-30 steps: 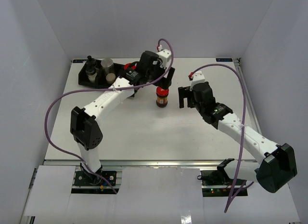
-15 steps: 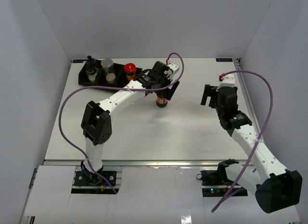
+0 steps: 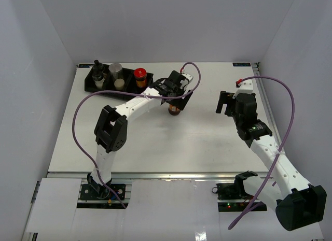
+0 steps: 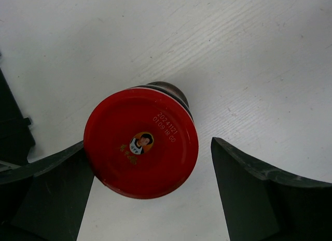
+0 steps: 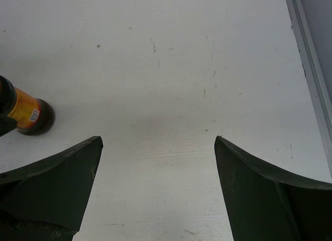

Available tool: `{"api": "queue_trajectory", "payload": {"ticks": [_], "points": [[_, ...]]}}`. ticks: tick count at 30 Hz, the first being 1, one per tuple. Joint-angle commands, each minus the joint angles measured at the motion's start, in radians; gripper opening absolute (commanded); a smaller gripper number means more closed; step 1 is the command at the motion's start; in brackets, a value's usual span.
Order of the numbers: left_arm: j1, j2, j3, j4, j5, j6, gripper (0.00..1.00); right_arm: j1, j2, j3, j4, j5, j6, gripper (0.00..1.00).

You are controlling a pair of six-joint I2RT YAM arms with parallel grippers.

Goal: Organize the condiment bottles

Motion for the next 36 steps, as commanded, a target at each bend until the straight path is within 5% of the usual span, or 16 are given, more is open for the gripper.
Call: {"api": "queue_trajectory", "payload": {"ticks": [1,5,9,15,21,30,36], "points": [[-0.003,-0.019,0.013,0.028,-0.021,0.006,0.98,-0.005,-0.017,-0.013,0.067,-0.007,-0.005,0.95],[-0.003,-0.025,-0.001,0.051,-0.017,0.011,0.98,-0.004,-0.009,-0.017,0.069,-0.013,-0.005,0.95],[-0.003,-0.011,0.006,0.051,-0.019,0.011,0.87,-0.004,-0.009,-0.018,0.069,-0.015,-0.006,0.95],[-0.003,-0.013,0.011,0.057,-0.043,0.001,0.32,-0.006,-0.010,-0.013,0.072,-0.015,-0.011,0.95],[0.016,-0.029,0.078,-0.014,-0.151,-0.037,0.00,-0.006,-0.004,-0.009,0.071,-0.023,-0.014,0.95],[0.179,-0.194,0.125,-0.108,-0.256,-0.118,0.00,-0.006,-0.004,0.002,0.066,-0.038,-0.014,0.95],[0.276,-0.266,0.027,-0.020,-0.254,-0.107,0.00,-0.006,0.013,0.001,0.070,-0.056,-0.008,0.95]]}}
